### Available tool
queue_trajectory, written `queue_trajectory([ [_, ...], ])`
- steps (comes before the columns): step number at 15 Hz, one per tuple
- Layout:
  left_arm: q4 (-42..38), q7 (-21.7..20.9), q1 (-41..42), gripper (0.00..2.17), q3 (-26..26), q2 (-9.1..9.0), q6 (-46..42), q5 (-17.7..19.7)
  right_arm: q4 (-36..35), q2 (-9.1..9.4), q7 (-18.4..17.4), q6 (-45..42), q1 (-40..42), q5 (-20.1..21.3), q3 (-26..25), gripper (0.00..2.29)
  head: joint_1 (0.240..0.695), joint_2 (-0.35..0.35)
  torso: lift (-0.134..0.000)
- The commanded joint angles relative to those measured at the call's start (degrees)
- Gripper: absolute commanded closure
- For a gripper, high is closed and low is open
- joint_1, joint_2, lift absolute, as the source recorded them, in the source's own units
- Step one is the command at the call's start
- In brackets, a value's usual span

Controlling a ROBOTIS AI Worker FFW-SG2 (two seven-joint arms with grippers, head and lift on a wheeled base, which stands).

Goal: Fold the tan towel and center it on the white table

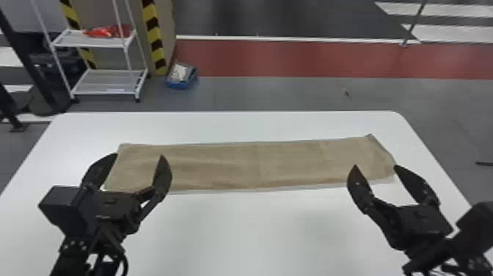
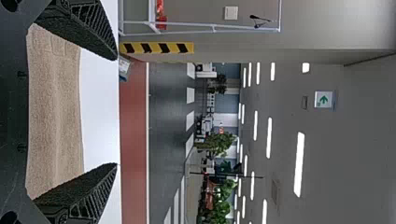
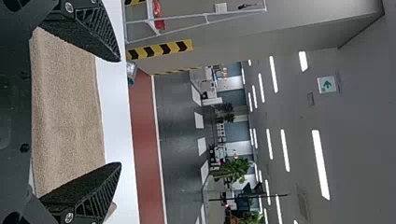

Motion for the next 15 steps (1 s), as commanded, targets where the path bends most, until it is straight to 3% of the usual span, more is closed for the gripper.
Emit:
queue_trajectory([
  [1,-0.01,0.0,0.08,0.07,-0.12,0.0,-0.01,-0.07,-0.32,-0.01,0.06,0.0,0.34,0.0,-0.15,0.09,0.695,-0.044,-0.113],
  [13,1.75,-0.09,-0.35,0.07,0.41,0.0,0.69,0.01,2.32,-0.01,0.33,0.18,-1.86,0.17,-1.47,0.09,0.695,-0.047,-0.113],
  [15,5.62,-0.88,-4.05,0.07,1.99,0.27,0.87,1.33,8.29,-0.19,5.6,7.03,-9.33,-0.09,-5.51,0.09,0.695,-0.054,-0.113],
])
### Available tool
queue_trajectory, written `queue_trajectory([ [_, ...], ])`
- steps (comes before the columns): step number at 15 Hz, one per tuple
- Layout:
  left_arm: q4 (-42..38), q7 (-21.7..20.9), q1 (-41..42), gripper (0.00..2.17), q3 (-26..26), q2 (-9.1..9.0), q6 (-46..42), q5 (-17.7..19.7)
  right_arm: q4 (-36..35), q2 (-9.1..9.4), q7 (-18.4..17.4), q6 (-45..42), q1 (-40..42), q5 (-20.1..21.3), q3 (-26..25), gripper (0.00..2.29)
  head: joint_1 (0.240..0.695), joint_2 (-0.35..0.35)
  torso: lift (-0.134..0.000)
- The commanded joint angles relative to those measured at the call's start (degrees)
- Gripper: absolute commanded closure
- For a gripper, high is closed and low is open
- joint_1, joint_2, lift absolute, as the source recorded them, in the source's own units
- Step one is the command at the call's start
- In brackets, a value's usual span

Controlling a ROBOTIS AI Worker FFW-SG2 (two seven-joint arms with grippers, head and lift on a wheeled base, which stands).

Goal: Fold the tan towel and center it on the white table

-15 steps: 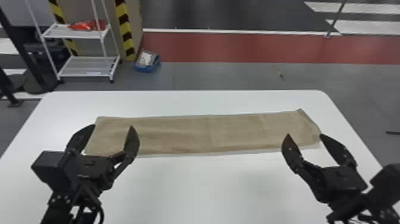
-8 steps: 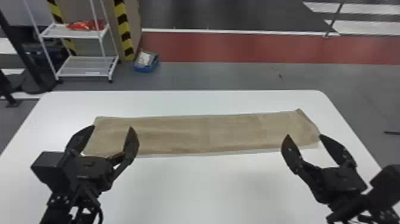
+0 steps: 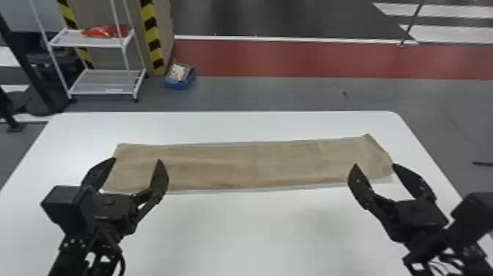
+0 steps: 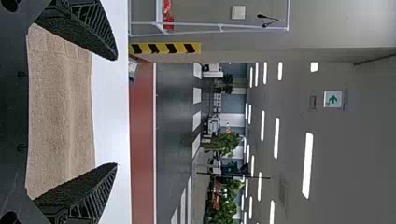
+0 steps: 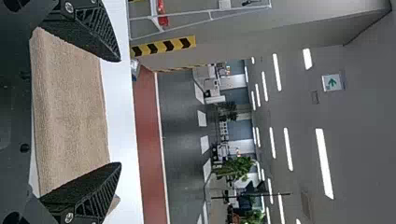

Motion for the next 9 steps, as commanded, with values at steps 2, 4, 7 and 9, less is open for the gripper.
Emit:
queue_trajectory([
  [2,4.96,-1.46,-6.02,0.07,2.84,0.46,5.38,0.17,8.5,-1.16,4.76,10.64,-11.21,0.08,-5.65,0.09,0.695,-0.055,-0.113],
  [4,6.81,-2.6,-8.3,0.07,4.42,0.81,8.54,0.17,13.51,-4.42,4.94,12.92,-16.48,0.0,-6.44,0.1,0.695,-0.06,-0.113],
  [7,8.39,-3.13,-11.99,0.07,5.65,0.81,20.5,-0.27,18.35,-6.96,7.75,14.15,-20.79,0.08,-6.27,0.12,0.695,-0.073,-0.113],
  [9,10.59,-3.39,-14.01,0.07,6.97,0.9,22.25,0.96,18.44,-6.96,10.12,13.45,-20.79,0.61,-5.39,0.15,0.695,-0.066,-0.113],
])
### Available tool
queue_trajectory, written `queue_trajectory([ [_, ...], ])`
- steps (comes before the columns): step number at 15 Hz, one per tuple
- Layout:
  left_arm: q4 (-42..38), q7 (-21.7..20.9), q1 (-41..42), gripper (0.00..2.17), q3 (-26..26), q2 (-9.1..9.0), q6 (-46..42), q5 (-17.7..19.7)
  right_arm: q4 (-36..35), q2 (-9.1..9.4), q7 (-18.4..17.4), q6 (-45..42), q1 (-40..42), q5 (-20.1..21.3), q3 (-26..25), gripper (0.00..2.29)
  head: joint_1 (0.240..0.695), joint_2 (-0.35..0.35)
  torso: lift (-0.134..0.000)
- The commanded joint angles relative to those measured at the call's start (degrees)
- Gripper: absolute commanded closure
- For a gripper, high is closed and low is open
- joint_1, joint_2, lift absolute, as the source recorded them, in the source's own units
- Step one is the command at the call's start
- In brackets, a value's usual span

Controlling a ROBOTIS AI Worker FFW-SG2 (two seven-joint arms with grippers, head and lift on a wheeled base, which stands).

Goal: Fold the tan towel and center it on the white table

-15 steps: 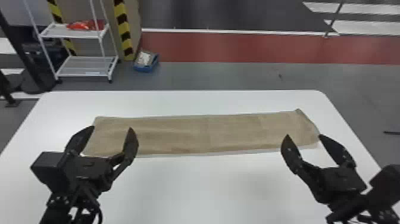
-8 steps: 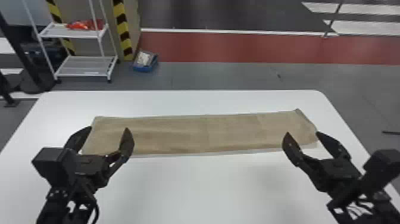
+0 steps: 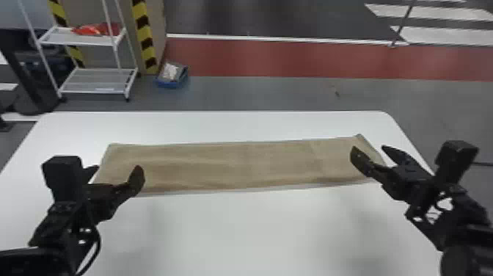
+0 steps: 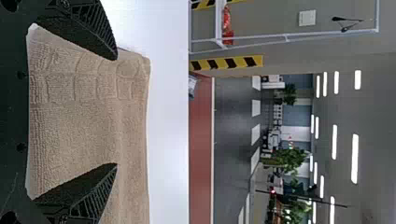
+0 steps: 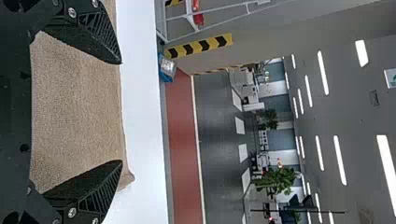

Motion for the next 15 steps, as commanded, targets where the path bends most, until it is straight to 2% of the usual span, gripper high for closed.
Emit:
queue_trajectory([
  [1,2.61,-0.28,-2.64,0.07,0.99,0.02,1.42,1.46,0.21,-0.01,0.74,-0.97,-0.04,0.36,1.14,0.15,0.695,-0.05,-0.113],
  [6,10.52,-1.33,-10.19,0.07,2.39,1.17,4.06,1.02,-3.48,-0.01,1.79,-1.14,1.9,0.89,4.22,0.15,0.695,-0.006,-0.113],
  [8,11.31,-2.04,-10.9,0.11,2.66,1.96,7.57,1.46,-4.88,-0.01,1.79,-0.62,2.16,2.12,5.45,0.15,0.695,0.021,-0.113],
  [11,12.36,-2.74,-11.34,0.12,4.15,2.22,10.21,1.46,-5.06,-0.01,1.79,-0.44,2.07,2.38,6.94,0.15,0.695,0.049,-0.113],
  [14,12.89,-2.65,-11.95,0.14,4.33,2.66,10.21,1.46,-6.38,-0.01,1.79,-0.09,2.07,3.35,7.56,0.15,0.695,0.08,-0.113],
  [15,12.89,-2.74,-12.13,0.22,4.33,2.92,10.39,1.37,-6.64,0.08,1.79,0.09,2.07,3.87,8.0,0.15,0.695,0.084,-0.113],
])
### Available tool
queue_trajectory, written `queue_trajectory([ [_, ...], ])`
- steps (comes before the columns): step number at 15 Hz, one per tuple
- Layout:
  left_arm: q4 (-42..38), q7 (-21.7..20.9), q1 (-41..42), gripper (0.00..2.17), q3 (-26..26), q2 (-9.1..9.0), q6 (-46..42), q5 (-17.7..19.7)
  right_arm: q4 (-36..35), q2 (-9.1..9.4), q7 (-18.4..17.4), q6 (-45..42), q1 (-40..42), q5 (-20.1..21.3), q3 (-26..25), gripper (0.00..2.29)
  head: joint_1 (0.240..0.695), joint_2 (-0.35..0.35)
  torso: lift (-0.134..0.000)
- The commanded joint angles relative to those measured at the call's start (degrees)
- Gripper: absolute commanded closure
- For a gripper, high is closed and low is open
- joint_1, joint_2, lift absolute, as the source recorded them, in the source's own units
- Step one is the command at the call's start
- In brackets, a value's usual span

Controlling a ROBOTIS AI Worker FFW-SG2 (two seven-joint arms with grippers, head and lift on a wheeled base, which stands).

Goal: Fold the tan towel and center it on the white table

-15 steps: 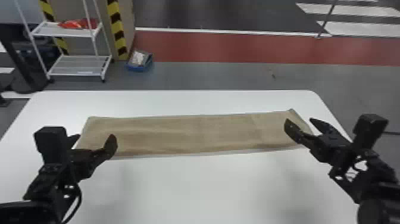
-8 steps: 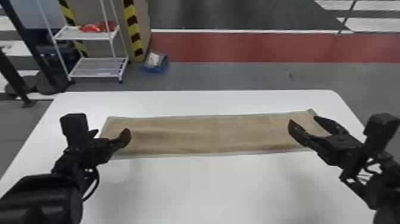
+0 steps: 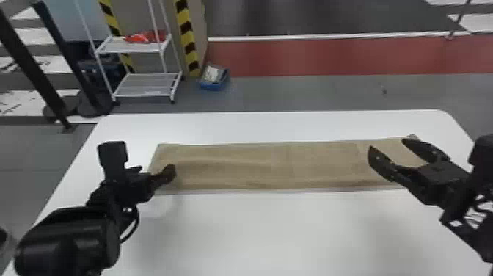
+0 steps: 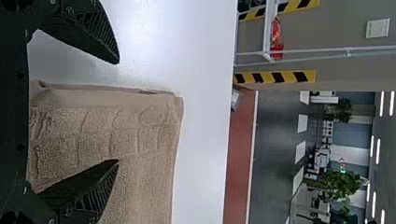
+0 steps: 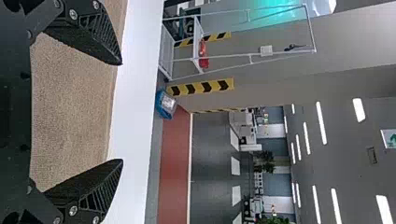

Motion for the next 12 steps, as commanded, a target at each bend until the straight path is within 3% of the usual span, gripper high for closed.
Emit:
queue_trajectory([
  [1,0.07,-0.03,-0.34,0.35,0.02,0.59,0.35,-0.04,-0.44,0.07,-0.08,0.27,-0.01,0.69,0.76,0.15,0.695,0.091,-0.113],
  [3,0.07,-0.29,-0.6,0.9,-0.06,0.59,1.41,-0.3,-0.44,0.07,0.01,0.27,-0.18,0.78,0.84,0.15,0.695,0.099,-0.113],
  [6,0.07,-0.9,-1.3,1.38,-0.06,0.68,5.8,-1.01,-0.44,-0.02,-0.08,0.27,-0.27,0.86,1.02,0.15,0.695,0.102,-0.113],
  [8,0.07,-0.9,-1.39,1.5,0.02,0.77,7.03,-0.92,-0.62,-0.02,0.01,0.27,-0.36,0.86,1.2,0.15,0.695,0.103,-0.113],
  [9,-0.2,-0.9,-1.39,1.69,0.11,0.68,7.73,-0.66,-0.8,-0.02,-0.08,0.27,-0.36,0.86,1.2,0.15,0.695,0.104,-0.113],
  [12,-2.75,-0.55,-0.86,1.69,0.2,0.59,7.73,-0.3,-0.8,0.07,0.01,0.27,-0.45,0.78,1.2,0.15,0.695,0.106,-0.113],
])
